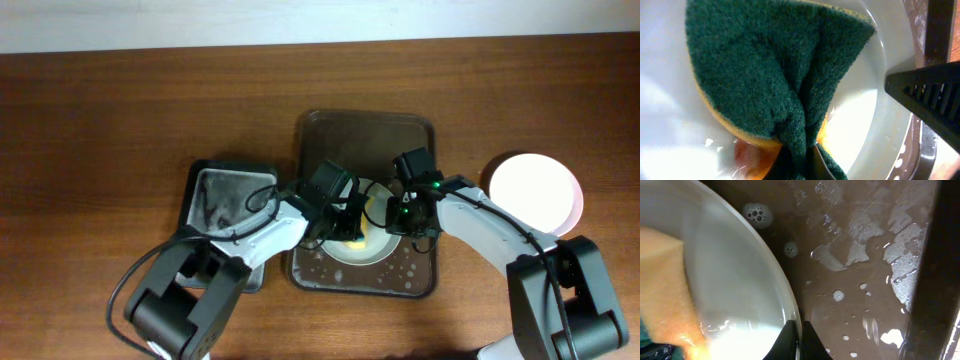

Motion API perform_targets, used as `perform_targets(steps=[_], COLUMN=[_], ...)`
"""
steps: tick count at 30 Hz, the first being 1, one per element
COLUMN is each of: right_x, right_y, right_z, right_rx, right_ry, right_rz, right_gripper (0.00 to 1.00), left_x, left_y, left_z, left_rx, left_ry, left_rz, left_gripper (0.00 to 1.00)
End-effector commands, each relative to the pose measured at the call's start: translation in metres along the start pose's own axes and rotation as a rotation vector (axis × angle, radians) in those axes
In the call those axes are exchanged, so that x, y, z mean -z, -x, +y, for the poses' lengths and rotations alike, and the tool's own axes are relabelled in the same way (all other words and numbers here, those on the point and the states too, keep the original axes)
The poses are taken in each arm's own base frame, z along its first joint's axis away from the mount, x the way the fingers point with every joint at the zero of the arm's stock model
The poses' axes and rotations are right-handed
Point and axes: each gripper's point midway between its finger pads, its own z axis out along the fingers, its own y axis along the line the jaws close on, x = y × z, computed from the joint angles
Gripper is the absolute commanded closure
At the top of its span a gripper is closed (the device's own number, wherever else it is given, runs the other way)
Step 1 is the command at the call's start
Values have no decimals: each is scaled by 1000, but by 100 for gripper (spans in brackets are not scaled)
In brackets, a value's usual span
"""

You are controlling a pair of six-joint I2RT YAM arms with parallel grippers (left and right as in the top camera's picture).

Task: Clean dirty plates on tray and stack at the side
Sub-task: 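Scrub the last plate with the sponge in the left gripper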

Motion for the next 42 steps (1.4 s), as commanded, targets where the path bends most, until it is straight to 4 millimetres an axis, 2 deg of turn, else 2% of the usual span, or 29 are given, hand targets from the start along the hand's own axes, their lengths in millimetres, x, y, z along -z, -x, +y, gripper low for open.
perform_targets(steps=[1, 3, 4, 5, 8, 10, 12, 14, 15, 16, 18, 19, 21, 24, 27, 29, 31, 33, 36, 37, 39, 42], right_x=[-6, -6, -6, -6, -6, -6, -5, -5, -5, -5, -6, -6, -6, -6, -6, -6, -5, -5, -5, -5, -5, -5], right_y=[-3, -5, -7, -7, -8, -9, -12, -11, -11, -11, -11, -11, -11, -10, -10, -10, -11, -12, -12, -12, -12, -13], right_z=[-21, -22, -23, -23, -23, -24, -25, -26, -25, -25, -24, -24, -24, -24, -24, -24, -25, -25, -25, -25, -25, -25], right_rx=[-12, -13, -13, -13, -13, -14, -13, -13, -9, 7, 41, 50, 55, 67, 70, 70, 70, 69, 69, 69, 69, 69], right_ry=[-103, -107, -110, -111, -112, -116, -121, -123, -123, -122, -120, -120, -120, -118, -119, -119, -121, -122, -122, -122, -122, -124], right_rz=[2, 9, 15, 18, 20, 26, 35, 33, 32, 31, 32, 33, 33, 31, 32, 33, 36, 39, 39, 39, 39, 42], right_gripper=[96, 96, 96, 96, 96, 96, 96, 96, 96, 96, 96, 96, 96, 96, 96, 96, 96, 96, 96, 96, 96, 96], left_x=[-25, -13, 1, 22, 71, 81, 73, 51, 40, 26, 10, 7, 4, -15, -30, -29, -19, 0, 31, 40, 48, 75], left_y=[-29, -32, -31, -26, -5, 3, 3, 2, 2, 5, 13, 15, 17, 12, 3, 4, 4, -1, -7, -8, -7, 6], left_z=[28, 70, 89, 109, 128, 127, 118, 95, 78, 52, 1, -14, -26, -36, -20, 10, 49, 92, 137, 145, 148, 136], left_rx=[85, 92, 86, 68, 18, 9, 24, 55, 67, 79, 60, 45, 78, 99, 128, 163, 176, 226, 231, 215, 182, 134], left_ry=[78, 322, 453, 612, 863, 900, 832, 664, 557, 398, 122, 54, 18, -24, 14, 122, 258, 429, 671, 735, 777, 812], left_rz=[115, 94, 81, 62, 8, -8, 3, 25, 36, 49, 50, 44, 30, 51, 92, 83, 81, 91, 84, 81, 76, 8], left_gripper=[100, 100, 100, 100, 100, 100, 100, 100, 100, 100, 100, 100, 100, 100, 100, 100, 100, 100, 100, 100, 100, 100])
